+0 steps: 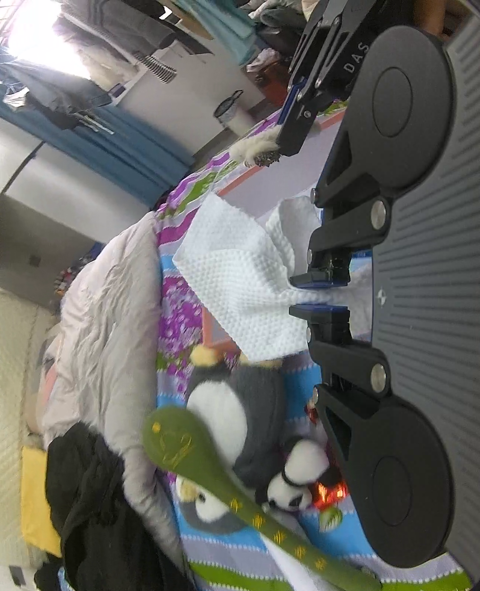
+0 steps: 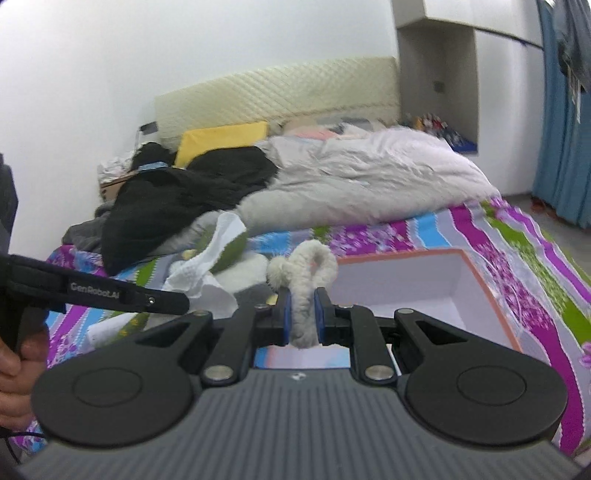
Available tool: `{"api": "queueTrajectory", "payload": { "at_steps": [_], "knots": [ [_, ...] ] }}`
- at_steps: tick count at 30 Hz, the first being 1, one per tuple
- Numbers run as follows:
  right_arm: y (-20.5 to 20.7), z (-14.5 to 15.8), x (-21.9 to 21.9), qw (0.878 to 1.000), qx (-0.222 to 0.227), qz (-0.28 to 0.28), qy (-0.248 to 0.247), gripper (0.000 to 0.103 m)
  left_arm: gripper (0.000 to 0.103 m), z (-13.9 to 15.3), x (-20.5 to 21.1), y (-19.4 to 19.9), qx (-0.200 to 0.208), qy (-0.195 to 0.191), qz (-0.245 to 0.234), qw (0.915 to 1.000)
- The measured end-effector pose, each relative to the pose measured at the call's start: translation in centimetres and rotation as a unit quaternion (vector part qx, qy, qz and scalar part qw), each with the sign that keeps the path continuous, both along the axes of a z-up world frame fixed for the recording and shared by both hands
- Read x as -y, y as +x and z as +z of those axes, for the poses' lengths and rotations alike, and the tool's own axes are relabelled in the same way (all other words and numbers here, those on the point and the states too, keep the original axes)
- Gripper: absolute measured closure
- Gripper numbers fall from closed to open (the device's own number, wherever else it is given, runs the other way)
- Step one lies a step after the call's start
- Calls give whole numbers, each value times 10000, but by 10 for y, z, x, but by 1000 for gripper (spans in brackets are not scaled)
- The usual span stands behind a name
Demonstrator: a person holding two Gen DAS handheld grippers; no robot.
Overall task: Organize soft objects
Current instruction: 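Carry the tissue and hair tie with both tools over the orange box, then open both tools to drop the tissue and hair tie into the box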
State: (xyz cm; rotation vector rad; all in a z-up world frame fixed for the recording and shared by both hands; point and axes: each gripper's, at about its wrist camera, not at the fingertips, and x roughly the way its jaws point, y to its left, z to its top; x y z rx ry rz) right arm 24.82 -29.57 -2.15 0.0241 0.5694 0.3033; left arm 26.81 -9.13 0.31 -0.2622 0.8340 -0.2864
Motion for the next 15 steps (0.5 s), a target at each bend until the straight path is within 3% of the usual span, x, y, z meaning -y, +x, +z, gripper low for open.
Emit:
{"api": "queueTrajectory", "payload": {
  "at_steps": [5,9,15],
  "knots": [
    [19,-22,21,9983,-436,-319,-216,86,92,-23,31,35,-490,-152,-276,9983],
    [30,-49,33,9932,-929,-575,-390,86,92,-44,55,61,-863,-98,-462,9952],
    [40,-88,50,9833,-1570,-883,-265,85,92,-78,88,87,-1309,117,-654,9892]
  ]
}}
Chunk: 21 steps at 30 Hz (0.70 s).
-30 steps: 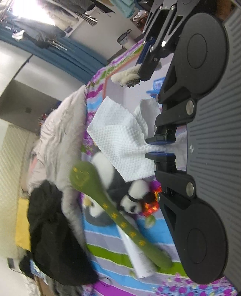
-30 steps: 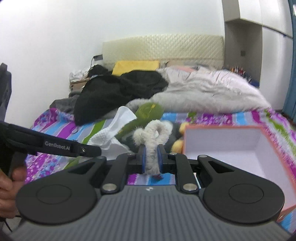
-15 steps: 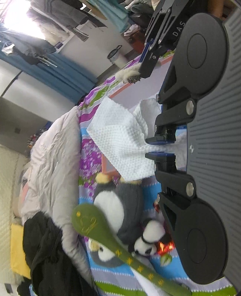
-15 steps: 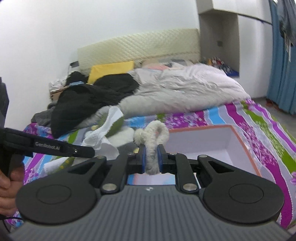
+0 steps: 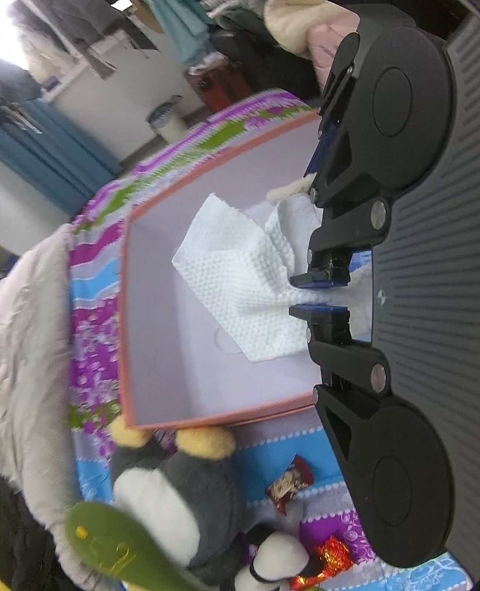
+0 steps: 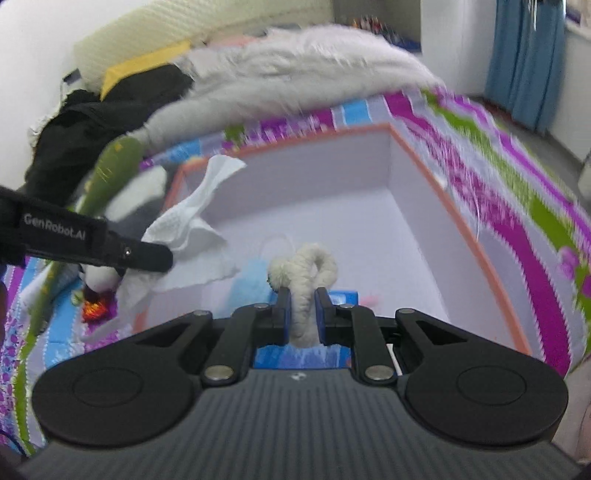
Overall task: Organize soft objects
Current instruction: 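Open both tools to drop the tissue and hair tie into the box, then move both open tools back toward the candy wrappers by the panda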
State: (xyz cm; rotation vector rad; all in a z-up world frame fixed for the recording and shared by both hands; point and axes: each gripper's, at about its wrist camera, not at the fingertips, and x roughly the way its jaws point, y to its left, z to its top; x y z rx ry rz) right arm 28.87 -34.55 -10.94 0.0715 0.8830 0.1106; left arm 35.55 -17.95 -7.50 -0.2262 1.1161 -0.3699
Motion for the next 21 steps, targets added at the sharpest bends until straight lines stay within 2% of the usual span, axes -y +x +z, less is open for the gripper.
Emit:
{"api": "queueTrajectory", "payload": {
  "at_steps": [7,8,9,11,12,13,17,21],
  "knots": [
    [-4,-22,15,9993,-207,-271,128,83,91,-20,14,7,-201,181,-127,9996],
    [-4,-23,16,9993,-215,-272,131,83,85,-23,16,7,-198,231,-185,9994],
    [-5,-24,16,9993,-213,-269,122,81,73,-26,17,7,-205,306,-212,9991],
    [-5,-25,17,9994,-213,-238,94,68,55,-27,16,4,-157,388,-155,9990],
    [-6,-25,17,9995,-207,-230,93,56,55,-27,15,3,-103,393,-151,9991],
    [-8,-25,17,9995,-172,-232,89,50,55,-26,15,2,-67,399,-160,9991],
    [-9,-17,17,9997,19,-227,131,50,55,-18,10,-4,96,411,-139,9990],
    [-19,-2,13,9991,321,-229,145,50,55,0,5,-19,542,579,-177,9967]
  ]
}}
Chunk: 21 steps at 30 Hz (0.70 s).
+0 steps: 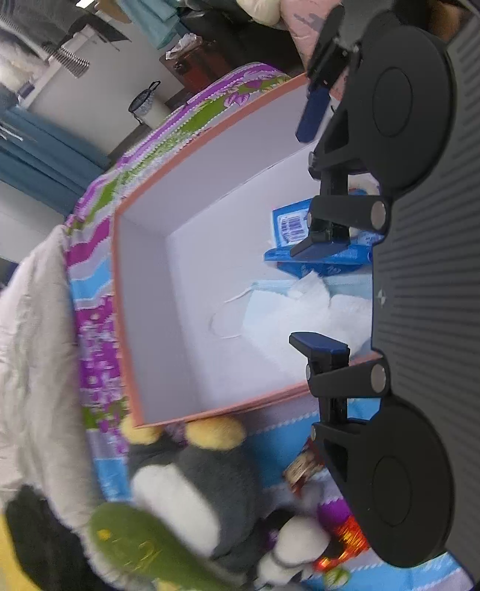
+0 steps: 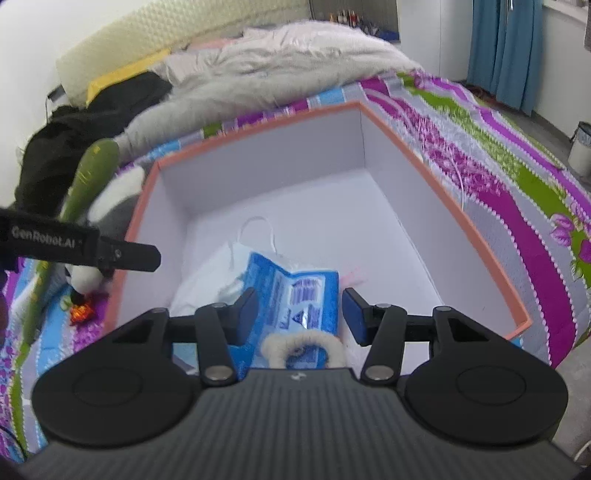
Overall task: Organize soft objects
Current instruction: 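Move both open tools back toward the candy wrappers by the panda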
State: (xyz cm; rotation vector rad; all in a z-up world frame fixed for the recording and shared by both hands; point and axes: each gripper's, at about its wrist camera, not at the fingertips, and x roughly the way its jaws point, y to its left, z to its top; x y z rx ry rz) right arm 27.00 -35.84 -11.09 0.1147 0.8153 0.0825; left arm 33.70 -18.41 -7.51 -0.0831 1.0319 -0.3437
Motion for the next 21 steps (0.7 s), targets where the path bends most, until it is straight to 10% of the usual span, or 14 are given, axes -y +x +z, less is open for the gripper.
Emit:
{"api": "queueTrajectory", "payload": {
  "at_steps": [21],
  "knots": [
    [-67,88,-56,9857,1567,602,132,50,54,92,-71,-109,1433,-208,439,9885]
  ]
}}
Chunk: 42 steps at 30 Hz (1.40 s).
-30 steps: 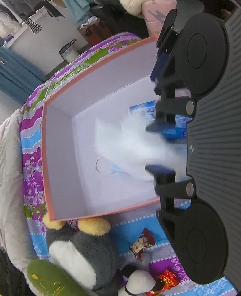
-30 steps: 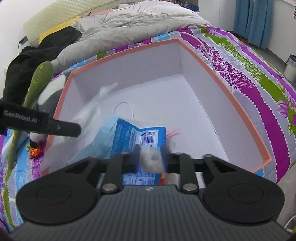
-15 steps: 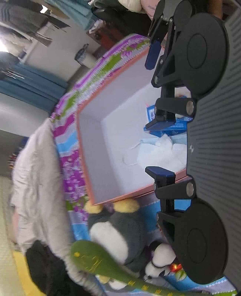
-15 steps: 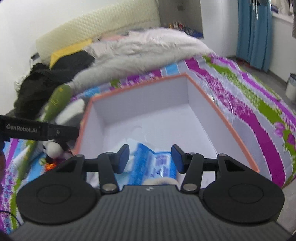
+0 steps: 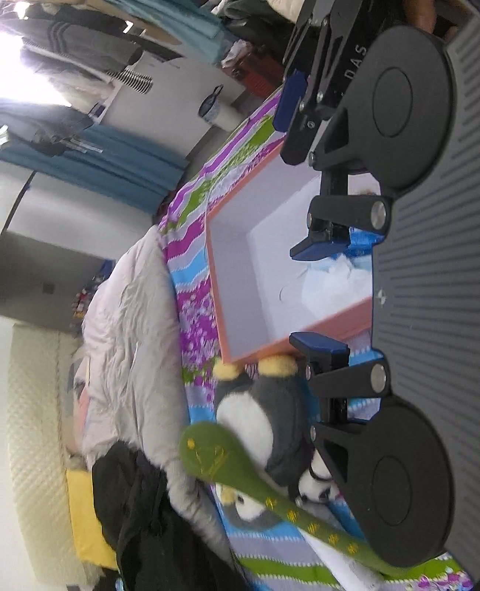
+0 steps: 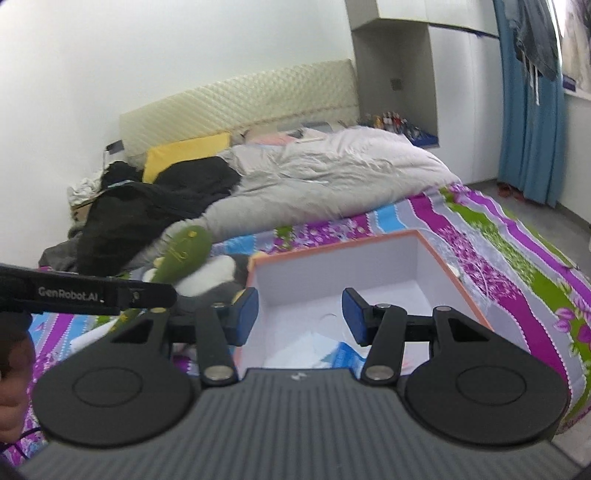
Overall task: Organize soft objects
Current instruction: 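Move both open tools back toward the candy wrappers by the panda, then grasp the red candy wrapper with the left tool while the right grasps the small brown-red candy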
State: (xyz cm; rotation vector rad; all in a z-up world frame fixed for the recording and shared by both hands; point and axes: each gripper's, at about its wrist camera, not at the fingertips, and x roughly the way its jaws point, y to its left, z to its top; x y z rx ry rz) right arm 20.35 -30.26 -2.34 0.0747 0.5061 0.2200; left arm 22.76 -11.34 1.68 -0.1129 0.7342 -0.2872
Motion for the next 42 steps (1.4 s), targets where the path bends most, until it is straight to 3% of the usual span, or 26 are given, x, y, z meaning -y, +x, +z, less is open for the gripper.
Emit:
{"api": "queueTrajectory", "payload": {
  "at_steps": [11,23,30,37,42],
  "knots": [
    [-23,-15,-50,9987,2,508,-79,50,54,-6,-66,-48,132,-107,647,9978],
    [-60,-29,-92,9957,-83,899,-210,50,54,-34,-120,-94,-145,-210,1238,9920],
    [-72,-40,-120,9938,-188,979,-492,50,54,-54,-144,-91,-269,-360,1308,9904],
    [-32,-85,-152,9909,-420,1091,-666,50,54,-114,-171,-59,-846,-336,1522,9841],
    [26,-131,-169,9861,-890,1039,-945,51,54,-168,-190,-12,-1239,-618,1802,9738]
  ]
}}
